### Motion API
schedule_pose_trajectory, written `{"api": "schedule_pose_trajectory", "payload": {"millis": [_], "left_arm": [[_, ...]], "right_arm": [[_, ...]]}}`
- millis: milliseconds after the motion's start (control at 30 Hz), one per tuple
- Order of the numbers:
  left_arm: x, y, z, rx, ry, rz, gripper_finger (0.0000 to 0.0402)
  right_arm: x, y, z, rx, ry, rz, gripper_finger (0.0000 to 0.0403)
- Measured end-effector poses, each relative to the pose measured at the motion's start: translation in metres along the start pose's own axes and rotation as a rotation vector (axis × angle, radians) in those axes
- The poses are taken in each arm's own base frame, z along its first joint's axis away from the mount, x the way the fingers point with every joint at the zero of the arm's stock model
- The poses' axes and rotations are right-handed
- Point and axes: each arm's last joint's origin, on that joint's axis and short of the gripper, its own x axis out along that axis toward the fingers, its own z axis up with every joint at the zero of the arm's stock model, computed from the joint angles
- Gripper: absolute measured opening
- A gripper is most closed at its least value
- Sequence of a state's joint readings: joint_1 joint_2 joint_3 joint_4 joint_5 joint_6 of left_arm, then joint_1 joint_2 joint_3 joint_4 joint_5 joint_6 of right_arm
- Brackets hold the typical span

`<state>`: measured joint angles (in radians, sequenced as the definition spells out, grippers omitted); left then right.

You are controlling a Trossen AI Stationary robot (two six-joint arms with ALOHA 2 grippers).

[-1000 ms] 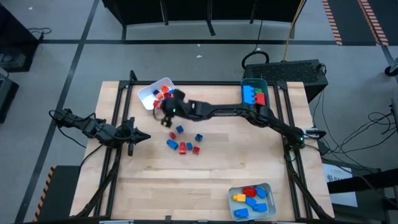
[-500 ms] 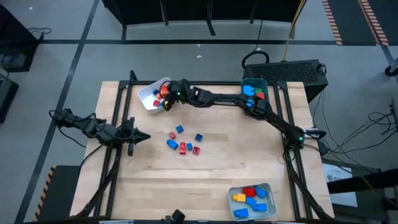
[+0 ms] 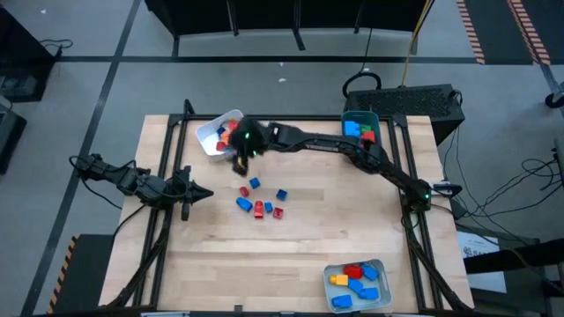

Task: Sort blocks by size
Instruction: Put the small 4 stud blue game piece into the white bin

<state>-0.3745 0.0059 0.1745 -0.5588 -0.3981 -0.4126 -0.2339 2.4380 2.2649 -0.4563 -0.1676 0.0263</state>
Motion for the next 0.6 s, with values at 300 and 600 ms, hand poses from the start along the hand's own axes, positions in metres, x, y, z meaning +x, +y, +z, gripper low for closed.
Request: {"api": "schedule_pose_trajectory", "payload": {"millis": [300, 600], "left_arm": [[0.000, 0.000, 0.000, -0.001, -0.001, 0.001, 0.0002], [0.000, 0.000, 0.000, -0.001, 0.000, 0.001, 0.0002]], "right_arm": [[0.018, 0.044, -0.043, -0.248, 0.293, -0.048, 0.0196], [0.026, 0.045, -0.059, -0.305, 0.382, -0.091, 0.0196]]}}
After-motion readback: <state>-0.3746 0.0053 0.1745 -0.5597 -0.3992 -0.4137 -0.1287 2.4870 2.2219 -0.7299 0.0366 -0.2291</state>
